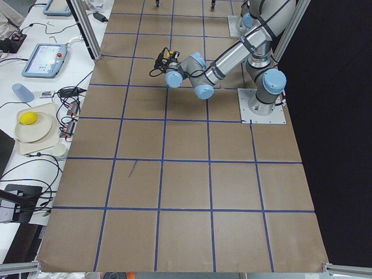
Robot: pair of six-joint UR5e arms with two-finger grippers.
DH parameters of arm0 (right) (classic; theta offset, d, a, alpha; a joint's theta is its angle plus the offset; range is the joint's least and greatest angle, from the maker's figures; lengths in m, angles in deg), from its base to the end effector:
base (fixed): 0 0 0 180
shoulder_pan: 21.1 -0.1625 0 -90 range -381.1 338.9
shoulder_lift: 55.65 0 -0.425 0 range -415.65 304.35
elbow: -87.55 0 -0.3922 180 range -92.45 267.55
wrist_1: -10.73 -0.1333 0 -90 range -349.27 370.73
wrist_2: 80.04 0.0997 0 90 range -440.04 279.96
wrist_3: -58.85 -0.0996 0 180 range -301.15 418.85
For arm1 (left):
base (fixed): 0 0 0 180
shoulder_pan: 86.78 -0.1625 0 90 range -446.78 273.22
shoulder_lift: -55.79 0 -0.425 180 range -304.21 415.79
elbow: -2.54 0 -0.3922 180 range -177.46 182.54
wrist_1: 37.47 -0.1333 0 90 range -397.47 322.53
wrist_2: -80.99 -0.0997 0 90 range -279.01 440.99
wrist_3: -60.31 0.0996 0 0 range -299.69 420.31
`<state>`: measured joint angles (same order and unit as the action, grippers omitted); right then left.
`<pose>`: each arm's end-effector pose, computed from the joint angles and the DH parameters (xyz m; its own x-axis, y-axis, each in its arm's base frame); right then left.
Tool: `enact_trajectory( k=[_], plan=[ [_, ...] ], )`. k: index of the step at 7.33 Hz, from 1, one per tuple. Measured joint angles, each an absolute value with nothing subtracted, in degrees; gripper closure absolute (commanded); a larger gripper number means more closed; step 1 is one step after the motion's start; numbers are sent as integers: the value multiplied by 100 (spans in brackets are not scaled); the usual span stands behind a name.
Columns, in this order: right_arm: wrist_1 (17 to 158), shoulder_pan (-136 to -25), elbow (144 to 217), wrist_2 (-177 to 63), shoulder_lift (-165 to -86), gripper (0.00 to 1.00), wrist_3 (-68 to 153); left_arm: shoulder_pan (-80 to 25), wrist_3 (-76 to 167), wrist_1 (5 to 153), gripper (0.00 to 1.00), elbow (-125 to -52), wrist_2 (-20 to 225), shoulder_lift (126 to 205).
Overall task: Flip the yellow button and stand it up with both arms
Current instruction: 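Lift the button and swing it toward the right gripper while the right arm approaches, then close the right gripper on the button held by the left gripper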
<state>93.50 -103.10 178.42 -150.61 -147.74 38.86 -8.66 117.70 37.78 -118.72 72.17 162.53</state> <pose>0.1000 -0.4846 0.4917 -0.8257 0.4924 -0.2751 0.4477 0.8688 0.2115 -0.1321 -0.4977 0.2106 -0.1658 0.3866 0.9072 -0.0603 0.9142 -0.4006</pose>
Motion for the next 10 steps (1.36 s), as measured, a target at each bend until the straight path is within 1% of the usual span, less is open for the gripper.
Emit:
enact_trajectory(
  k=[1, 3, 5, 8, 10],
  plan=[
    [9352, -10288, 17687, -14669, -14559, 0, 3376, -341, 11662, 3781, 87, -12038, 8508, 16329],
    [9366, -10266, 17507, -13796, -14340, 0, 2323, 826, 11526, 3778, 88, -12120, 10763, 16496],
    [9362, -10256, 17383, -13146, -14306, 0, 1616, 1523, 11501, 3777, 88, -12012, 11710, 16702],
    [9239, -10281, 17442, -13104, -14308, 1, 1373, 1736, 11500, 3769, 89, -11955, 12216, 16727],
    [8903, -10286, 17454, -13331, -14337, 1, 1368, 1727, 11506, 3762, 89, -11925, 12580, 16687]
  ],
)
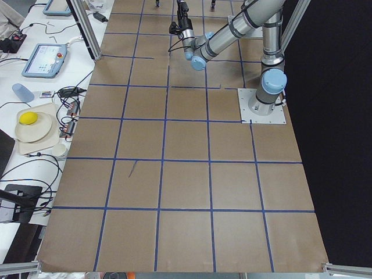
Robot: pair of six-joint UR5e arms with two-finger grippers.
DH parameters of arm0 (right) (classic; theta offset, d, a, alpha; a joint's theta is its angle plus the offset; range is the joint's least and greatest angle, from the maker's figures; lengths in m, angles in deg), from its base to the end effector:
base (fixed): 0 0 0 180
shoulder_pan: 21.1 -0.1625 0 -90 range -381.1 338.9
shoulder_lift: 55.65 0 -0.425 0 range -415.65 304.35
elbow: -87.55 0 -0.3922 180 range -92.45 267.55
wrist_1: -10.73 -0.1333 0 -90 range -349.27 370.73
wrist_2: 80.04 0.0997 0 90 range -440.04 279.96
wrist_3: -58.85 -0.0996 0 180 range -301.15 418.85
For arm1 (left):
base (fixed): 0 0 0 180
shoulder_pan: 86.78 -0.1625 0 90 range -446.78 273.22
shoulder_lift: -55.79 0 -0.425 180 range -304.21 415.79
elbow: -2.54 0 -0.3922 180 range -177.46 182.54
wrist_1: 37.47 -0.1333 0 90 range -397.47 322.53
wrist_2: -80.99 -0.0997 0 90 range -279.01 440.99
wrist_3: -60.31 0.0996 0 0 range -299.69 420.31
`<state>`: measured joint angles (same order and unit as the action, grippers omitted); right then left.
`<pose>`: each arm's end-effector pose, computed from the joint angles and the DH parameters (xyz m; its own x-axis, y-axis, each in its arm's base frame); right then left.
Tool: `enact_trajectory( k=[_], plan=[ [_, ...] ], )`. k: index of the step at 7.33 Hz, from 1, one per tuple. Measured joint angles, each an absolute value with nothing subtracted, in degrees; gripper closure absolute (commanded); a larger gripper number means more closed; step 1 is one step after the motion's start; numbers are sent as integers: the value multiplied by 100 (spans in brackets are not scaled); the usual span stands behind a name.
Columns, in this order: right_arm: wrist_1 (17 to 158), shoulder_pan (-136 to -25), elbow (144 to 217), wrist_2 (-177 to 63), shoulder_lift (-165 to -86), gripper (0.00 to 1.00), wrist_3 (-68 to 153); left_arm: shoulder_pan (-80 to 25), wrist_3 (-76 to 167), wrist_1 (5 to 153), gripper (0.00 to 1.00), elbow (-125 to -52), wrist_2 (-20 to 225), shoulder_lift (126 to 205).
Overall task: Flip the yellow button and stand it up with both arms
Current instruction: 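Close the right gripper on the button held by the left gripper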
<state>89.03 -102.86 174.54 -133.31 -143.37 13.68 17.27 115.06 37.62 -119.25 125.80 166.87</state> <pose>0.1204 -0.5143 0.4948 -0.4479 0.8494 -0.2790 0.6502 0.5236 0.5505 -0.3220 -0.4466 0.2404 0.4897 0.2815 0.8252 -0.3613 0.9269 -0.1018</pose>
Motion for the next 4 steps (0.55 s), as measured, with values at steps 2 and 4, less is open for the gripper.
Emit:
enact_trajectory(
  k=[2, 4],
  plan=[
    [8695, -10317, 17434, -13302, -14365, 1, 1370, 1721, 11520, 3760, 89, -11857, 12684, 16724],
    [8663, -10326, 17369, -13008, -14352, 1, 1375, 1720, 11523, 3759, 88, -11843, 12686, 16742]
  ],
)
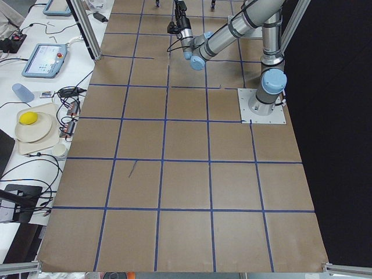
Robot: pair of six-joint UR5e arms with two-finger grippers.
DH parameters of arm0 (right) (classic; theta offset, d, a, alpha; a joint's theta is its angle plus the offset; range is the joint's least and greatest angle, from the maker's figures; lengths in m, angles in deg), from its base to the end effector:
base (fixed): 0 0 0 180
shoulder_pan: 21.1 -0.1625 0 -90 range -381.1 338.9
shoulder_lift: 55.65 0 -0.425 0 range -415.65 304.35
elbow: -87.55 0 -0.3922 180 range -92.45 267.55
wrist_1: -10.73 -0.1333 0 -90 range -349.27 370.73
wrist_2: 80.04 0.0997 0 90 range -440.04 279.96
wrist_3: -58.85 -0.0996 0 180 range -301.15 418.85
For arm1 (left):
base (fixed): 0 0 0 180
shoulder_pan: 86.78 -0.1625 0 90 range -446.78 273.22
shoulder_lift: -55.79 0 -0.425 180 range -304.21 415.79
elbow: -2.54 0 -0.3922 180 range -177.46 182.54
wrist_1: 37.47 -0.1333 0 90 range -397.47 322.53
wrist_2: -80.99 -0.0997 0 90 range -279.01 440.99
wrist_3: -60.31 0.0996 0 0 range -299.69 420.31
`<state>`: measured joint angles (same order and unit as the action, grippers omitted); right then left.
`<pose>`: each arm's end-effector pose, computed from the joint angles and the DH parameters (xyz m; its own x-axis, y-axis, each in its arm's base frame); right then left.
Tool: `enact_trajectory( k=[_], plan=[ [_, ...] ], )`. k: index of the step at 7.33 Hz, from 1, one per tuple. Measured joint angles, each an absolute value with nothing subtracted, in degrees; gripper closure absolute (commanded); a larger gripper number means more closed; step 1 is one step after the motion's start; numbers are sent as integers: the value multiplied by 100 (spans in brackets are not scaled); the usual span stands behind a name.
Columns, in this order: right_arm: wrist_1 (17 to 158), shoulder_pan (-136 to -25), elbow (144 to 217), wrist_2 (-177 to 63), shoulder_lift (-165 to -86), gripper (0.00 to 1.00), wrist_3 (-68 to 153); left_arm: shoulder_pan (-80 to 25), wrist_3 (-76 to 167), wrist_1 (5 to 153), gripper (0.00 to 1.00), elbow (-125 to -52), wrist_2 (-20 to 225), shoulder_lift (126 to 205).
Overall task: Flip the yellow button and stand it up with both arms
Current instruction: 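Close the right gripper on the button held by the left gripper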
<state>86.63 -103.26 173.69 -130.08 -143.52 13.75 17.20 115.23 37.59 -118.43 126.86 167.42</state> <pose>0.1287 -0.5112 0.5031 -0.4284 0.8554 -0.2911 0.6186 0.5124 0.5956 -0.3217 -0.4532 0.2417 0.4977 0.2917 0.8168 -0.3760 0.9212 -0.0999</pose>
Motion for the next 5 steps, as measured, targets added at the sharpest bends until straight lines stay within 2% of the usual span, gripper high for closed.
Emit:
enact_trajectory(
  k=[3, 5],
  plan=[
    [8737, -10344, 17372, -12769, -14230, 11, 1378, 1720, 11524, 3759, 88, -11840, 12674, 16747],
    [8738, -10428, 17376, -12726, -14152, 14, 1349, 1720, 11524, 3765, 88, -11841, 12652, 16730]
  ],
)
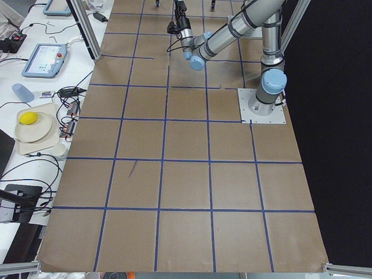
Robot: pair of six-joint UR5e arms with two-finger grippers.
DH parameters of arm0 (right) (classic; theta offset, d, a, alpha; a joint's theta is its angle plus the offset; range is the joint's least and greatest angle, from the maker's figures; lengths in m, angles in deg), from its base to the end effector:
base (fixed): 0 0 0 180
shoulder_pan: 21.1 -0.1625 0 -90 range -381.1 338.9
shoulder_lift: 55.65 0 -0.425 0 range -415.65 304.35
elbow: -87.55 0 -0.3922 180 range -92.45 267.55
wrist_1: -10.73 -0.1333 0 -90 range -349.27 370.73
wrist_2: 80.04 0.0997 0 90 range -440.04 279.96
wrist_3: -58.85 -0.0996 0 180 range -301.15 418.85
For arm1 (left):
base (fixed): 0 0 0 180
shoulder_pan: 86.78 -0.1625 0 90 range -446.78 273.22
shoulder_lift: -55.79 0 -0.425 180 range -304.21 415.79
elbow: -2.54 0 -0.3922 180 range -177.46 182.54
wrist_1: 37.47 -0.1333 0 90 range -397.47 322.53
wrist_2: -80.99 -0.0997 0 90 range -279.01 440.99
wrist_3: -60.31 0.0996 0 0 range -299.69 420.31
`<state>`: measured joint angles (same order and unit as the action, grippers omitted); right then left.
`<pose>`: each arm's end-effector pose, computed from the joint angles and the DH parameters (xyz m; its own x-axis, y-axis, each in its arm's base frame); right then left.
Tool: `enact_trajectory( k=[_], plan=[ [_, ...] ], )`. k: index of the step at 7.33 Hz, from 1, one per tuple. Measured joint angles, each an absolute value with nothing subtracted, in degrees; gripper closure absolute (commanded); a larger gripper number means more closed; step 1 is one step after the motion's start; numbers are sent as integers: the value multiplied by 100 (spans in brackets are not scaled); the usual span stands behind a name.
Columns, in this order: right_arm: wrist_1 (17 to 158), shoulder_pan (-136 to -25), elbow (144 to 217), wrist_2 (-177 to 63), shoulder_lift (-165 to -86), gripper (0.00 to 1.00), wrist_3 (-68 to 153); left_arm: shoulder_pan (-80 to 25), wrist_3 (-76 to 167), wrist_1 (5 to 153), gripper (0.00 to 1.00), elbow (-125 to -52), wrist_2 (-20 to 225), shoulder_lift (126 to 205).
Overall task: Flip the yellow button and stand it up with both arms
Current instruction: 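Close the right gripper on the button held by the left gripper, then open the left gripper and pull it back while the right gripper carries the button away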
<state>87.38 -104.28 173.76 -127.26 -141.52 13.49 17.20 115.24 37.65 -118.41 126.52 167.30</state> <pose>0.1399 -0.5227 0.4894 -0.4166 0.8598 -0.2953 0.5860 0.5023 0.6358 -0.3220 -0.4528 0.2424 0.4953 0.2921 0.8181 -0.3723 0.9223 -0.1040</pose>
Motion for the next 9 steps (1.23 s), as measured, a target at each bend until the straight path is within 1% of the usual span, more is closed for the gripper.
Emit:
enact_trajectory(
  k=[1, 2, 3, 4, 5, 6, 7, 9],
  plan=[
    [8738, -10459, 17375, -12719, -14139, 24, 1324, 1720, 11524, 3767, 87, -11845, 12642, 16726],
    [8738, -10467, 17368, -12718, -14126, 37, 1313, 1720, 11524, 3768, 86, -11847, 12637, 16718],
    [8738, -10455, 17361, -12721, -14116, 45, 1309, 1720, 11524, 3768, 82, -11847, 12635, 16707],
    [8737, -10433, 17353, -12729, -14112, 56, 1307, 1720, 11524, 3768, 81, -11844, 12634, 16696],
    [8739, -10412, 17346, -12731, -14112, 63, 1306, 1720, 11522, 3768, 71, -11842, 12631, 16693],
    [8738, -10403, 17344, -12722, -14119, 65, 1306, 1724, 11520, 3768, 2, -11842, 12632, 16690],
    [8736, -10401, 17343, -12715, -14128, 66, 1306, 1730, 11515, 3767, 0, -11844, 12627, 16680],
    [8737, -10396, 17342, -12709, -14132, 68, 1306, 1739, 11498, 3752, 0, -11844, 12616, 16642]
  ],
)
